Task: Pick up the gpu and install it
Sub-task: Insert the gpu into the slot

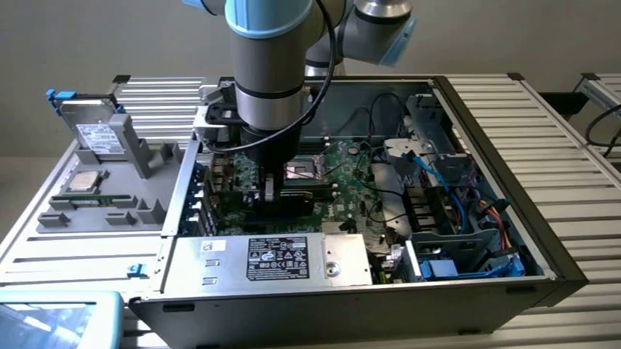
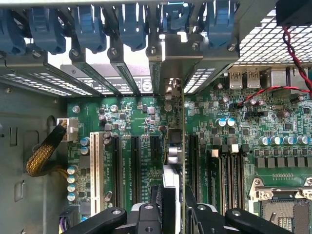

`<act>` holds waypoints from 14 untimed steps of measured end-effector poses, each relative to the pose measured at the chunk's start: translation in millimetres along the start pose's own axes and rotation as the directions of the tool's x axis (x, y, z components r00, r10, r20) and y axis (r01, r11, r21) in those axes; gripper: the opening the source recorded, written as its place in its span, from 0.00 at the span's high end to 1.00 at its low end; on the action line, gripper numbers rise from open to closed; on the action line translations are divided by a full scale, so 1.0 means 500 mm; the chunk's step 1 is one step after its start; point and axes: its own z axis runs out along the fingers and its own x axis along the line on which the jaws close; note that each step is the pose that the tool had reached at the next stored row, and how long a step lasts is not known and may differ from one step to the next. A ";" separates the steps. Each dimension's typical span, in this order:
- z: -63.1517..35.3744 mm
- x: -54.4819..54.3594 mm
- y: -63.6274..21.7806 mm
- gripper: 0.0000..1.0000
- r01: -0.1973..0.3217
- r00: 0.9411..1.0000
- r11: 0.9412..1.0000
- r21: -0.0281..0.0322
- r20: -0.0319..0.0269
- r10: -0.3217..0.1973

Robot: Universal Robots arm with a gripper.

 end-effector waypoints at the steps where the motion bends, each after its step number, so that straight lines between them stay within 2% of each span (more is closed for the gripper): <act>1: 0.000 0.000 0.000 0.72 0.000 1.000 1.000 0.000 0.000 0.000; 14: 0.001 0.000 0.000 0.72 0.000 1.000 1.000 0.000 0.000 0.000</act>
